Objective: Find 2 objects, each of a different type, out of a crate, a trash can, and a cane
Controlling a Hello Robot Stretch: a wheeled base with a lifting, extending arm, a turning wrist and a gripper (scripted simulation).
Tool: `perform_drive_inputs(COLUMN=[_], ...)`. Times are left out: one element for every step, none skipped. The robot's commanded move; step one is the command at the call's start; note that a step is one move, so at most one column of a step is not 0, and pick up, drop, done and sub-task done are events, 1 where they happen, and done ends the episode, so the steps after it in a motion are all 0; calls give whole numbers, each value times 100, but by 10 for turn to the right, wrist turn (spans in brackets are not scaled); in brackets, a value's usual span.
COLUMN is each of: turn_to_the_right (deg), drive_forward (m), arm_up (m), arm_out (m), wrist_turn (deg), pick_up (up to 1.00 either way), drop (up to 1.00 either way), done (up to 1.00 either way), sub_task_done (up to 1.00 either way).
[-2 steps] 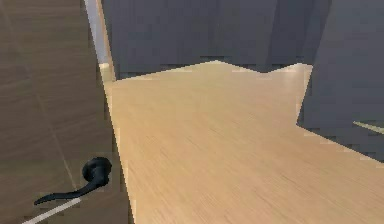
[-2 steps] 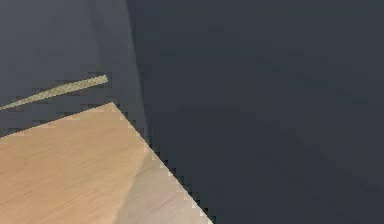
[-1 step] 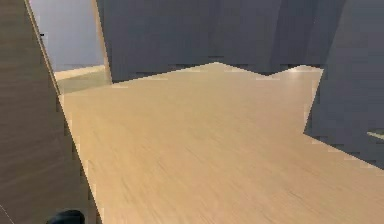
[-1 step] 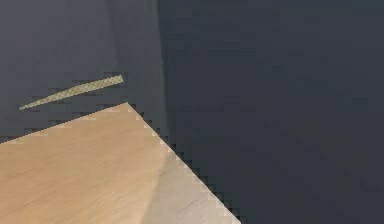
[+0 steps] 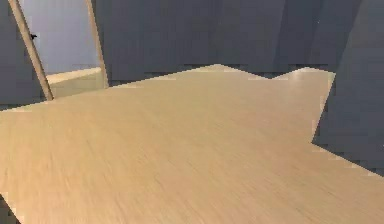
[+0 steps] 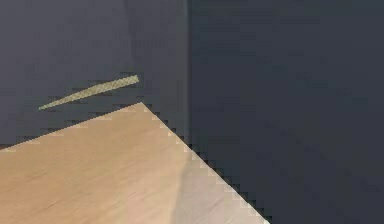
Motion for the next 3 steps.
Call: perform_drive_inputs(turn_to_the_right=[450,450,60], drive_forward=[0,0,0], arm_up=[0,0,0], arm_out=[0,0,0], wrist_turn=[0,0,0], pick_up=[0,0,0], drop=[0,0,0], done=[0,0,0], sub_task_done=[0,0,0])
